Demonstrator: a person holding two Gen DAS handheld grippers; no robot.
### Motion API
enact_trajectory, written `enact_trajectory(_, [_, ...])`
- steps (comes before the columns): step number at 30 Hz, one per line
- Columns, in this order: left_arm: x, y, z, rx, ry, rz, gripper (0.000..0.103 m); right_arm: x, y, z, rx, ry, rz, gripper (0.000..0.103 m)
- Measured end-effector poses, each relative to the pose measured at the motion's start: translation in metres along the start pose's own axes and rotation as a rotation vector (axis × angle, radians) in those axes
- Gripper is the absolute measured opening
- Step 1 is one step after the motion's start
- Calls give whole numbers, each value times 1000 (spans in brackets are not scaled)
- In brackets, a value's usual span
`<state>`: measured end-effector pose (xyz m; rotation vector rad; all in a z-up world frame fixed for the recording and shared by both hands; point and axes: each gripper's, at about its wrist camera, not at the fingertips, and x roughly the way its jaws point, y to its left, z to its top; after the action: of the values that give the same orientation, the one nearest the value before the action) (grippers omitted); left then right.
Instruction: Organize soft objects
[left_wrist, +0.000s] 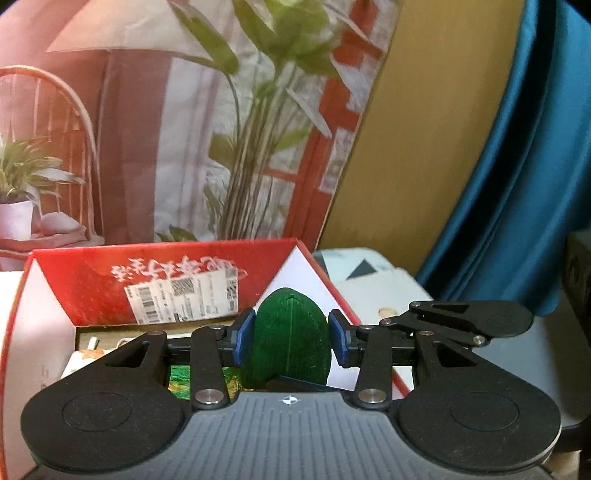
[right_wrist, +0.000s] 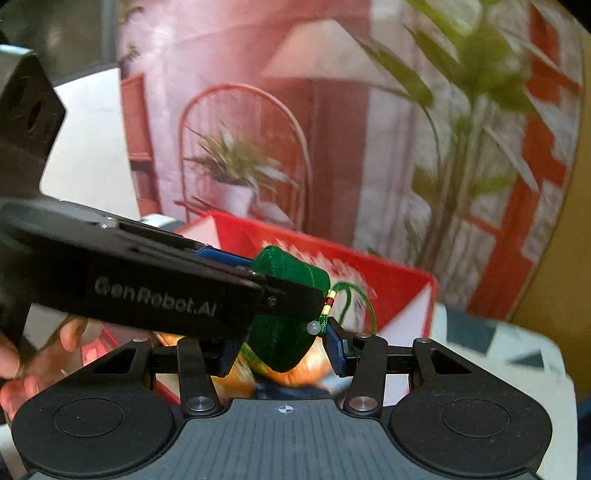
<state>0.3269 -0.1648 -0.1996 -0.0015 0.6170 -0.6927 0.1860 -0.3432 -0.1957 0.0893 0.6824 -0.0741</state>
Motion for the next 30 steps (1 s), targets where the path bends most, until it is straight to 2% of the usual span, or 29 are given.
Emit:
enact_trajectory(3, [3, -2, -2, 6, 2, 9, 47, 4, -6, -10, 32, 32, -23, 44])
enact_trajectory(5, [-1, 1, -1, 0, -12, 15, 57, 7, -11, -16, 57, 53, -53, 46])
enact_trajectory(6, [-2, 2, 0, 1, -21, 22, 66, 8, -13, -18, 67, 60, -68, 47])
enact_trajectory(7, [-7, 4, 0, 3, -37, 33, 68, 8, -15, -20, 76, 63, -82, 47])
enact_trajectory(14, [-39, 24, 0, 11, -86, 142, 70, -3, -17, -22, 97, 40, -100, 51])
enact_trajectory(17, [-54, 31, -3, 16, -109, 187, 81, -8, -13, -20, 96, 28, -95, 60])
enact_trajectory(19, [-66, 34, -4, 20, -130, 215, 95, -13, -9, -18, 95, 19, -95, 72])
enact_trajectory(21, [-78, 38, -7, 10, -152, 236, 103, -18, -5, -17, 106, 7, -104, 82])
enact_trajectory(25, [-99, 49, -11, -20, -174, 263, 103, -29, -1, -17, 144, -18, -111, 99])
enact_trajectory(27, [-108, 53, -13, -30, -170, 281, 103, -34, 1, -18, 163, -35, -120, 103])
enact_trajectory(30, [-124, 57, -20, -25, -179, 309, 103, -43, 4, -20, 206, -67, -126, 103])
